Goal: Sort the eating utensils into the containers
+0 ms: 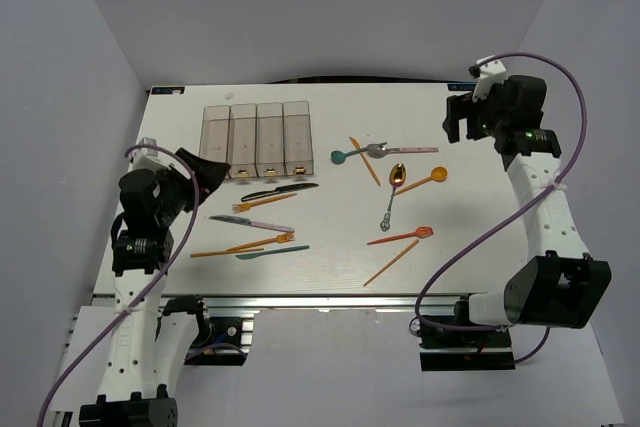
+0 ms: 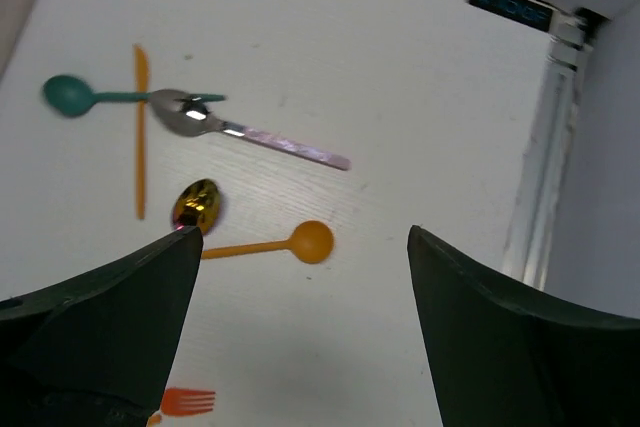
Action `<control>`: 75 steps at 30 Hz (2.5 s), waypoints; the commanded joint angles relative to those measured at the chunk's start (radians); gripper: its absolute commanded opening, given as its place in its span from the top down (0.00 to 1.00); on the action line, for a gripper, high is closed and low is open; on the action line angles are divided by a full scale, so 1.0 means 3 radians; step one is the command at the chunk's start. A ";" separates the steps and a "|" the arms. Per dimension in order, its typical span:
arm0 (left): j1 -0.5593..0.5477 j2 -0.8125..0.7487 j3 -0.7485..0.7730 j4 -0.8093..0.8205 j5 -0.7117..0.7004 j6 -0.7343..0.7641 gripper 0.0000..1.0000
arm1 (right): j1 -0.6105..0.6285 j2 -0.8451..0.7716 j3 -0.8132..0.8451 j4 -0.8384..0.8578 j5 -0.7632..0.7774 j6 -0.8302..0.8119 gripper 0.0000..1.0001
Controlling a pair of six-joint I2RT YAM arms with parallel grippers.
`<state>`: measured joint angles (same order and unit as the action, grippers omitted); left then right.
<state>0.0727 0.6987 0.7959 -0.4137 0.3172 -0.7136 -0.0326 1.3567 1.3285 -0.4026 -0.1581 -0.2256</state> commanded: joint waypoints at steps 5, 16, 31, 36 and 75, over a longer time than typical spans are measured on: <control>-0.0002 -0.0232 -0.0607 -0.0645 0.0078 -0.1290 0.02 | 0.0517 -0.0416 -0.0245 -0.0794 -0.1631 -0.1962 0.11; -0.0058 0.0549 -0.0716 -0.1198 -0.0101 -0.1758 0.09 | 0.0901 -0.0304 -0.0588 -0.0760 -0.1595 -0.1932 0.11; -0.0559 0.2094 -0.0025 -0.1428 -0.0719 -0.2152 0.29 | 0.0896 -0.0120 -0.0731 -0.0514 -0.1580 -0.1840 0.11; -0.0559 0.2574 0.0460 -0.1398 -0.0741 -0.2050 0.36 | 0.0881 -0.0110 -0.0798 -0.0463 -0.1595 -0.1871 0.10; -0.0922 0.3731 0.0839 -0.1305 -0.0909 -0.1947 0.96 | 0.0630 -0.0105 -0.0885 -0.0371 -0.1631 -0.1779 0.11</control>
<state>-0.2005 1.7950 1.0622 -0.8562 0.1646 -1.3010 0.1631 1.3350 1.0687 -0.5392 -0.6285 -0.7620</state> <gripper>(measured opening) 0.104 0.895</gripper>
